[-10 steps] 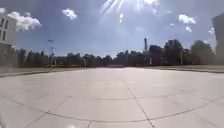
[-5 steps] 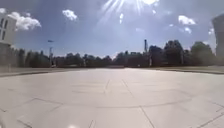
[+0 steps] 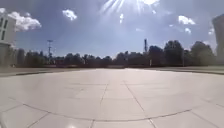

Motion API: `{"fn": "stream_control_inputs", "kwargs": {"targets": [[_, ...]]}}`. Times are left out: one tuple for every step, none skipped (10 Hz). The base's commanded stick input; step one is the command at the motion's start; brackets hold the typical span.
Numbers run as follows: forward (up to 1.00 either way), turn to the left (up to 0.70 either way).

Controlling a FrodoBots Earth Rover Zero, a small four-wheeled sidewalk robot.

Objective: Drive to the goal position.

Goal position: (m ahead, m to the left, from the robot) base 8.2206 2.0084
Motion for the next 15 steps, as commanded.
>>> {"fn": "stream_control_inputs", "kwargs": {"targets": [[0.7, 0.01], [0.7, 0.01], [0.7, 0.01], [0.7, 0.01], [0.7, 0.01], [0.7, 0.01], [0.7, 0.01], [0.7, 0.01], [0.7, 0.01], [0.7, 0.01], [0.7, 0.01], [0.7, 0.01], [0.7, 0.01], [0.7, 0.01], [0.7, 0.01]]}}
